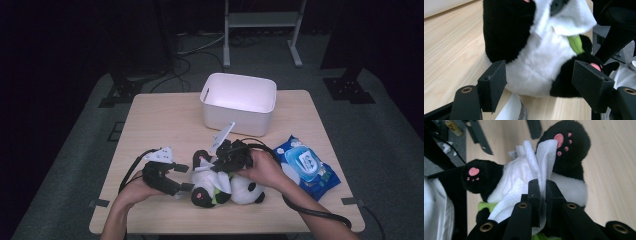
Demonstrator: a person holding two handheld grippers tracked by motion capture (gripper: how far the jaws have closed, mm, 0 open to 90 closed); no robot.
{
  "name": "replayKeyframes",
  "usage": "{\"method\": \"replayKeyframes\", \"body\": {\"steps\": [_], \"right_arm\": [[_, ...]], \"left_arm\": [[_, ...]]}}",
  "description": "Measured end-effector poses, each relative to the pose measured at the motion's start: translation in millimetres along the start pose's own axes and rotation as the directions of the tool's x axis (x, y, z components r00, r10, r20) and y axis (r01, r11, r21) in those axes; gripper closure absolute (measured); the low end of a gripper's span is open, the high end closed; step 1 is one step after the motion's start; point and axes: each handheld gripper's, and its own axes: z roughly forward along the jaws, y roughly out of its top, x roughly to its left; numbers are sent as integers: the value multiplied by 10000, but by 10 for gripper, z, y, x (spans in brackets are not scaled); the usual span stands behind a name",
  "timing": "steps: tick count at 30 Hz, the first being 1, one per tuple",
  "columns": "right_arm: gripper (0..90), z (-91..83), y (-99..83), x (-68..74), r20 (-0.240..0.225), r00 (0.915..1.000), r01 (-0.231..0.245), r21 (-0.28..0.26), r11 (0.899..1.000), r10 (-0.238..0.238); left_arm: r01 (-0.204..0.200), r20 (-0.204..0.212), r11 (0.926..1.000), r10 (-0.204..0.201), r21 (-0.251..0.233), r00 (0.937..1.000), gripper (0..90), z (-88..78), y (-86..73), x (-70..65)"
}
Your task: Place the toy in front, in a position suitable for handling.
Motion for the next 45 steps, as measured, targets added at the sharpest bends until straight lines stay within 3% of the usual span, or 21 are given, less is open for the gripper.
{"method": "replayKeyframes", "body": {"steps": [7,11,14,20,29,34,38,42,45], "right_arm": [[828,23,-50,146,-341,9993,146,29,9999,-145],[827,21,-32,202,-236,9993,310,196,9993,-306],[827,-25,-2,183,-77,9994,338,130,9993,-337],[830,-201,138,107,497,9982,359,-664,9972,-326],[829,-122,436,19,1034,9937,528,-856,9949,-438],[826,-204,333,-65,1183,9928,271,-782,9966,-177],[821,-281,148,-178,1374,9902,-209,-444,9988,269],[821,-261,-99,-290,1238,9893,-769,-59,9970,770],[821,-226,-247,-298,967,9906,-978,66,9952,967]], "left_arm": [[33,64,10000,-33,61,10000,194,142,59,-37],[94,43,9999,-95,44,9999,188,186,43,-33],[88,-149,9997,-85,218,9999,197,226,24,-21],[-24,-320,9994,35,334,9995,217,240,39,-33],[-77,-277,9993,87,361,9996,220,230,35,-34],[-66,-233,9994,74,327,9997,222,231,34,-31],[-55,-227,9995,62,317,9997,222,231,31,-29],[-50,-192,9995,56,321,9998,221,215,39,-22],[-17,-155,9998,20,210,9999,221,171,52,-16]]}}
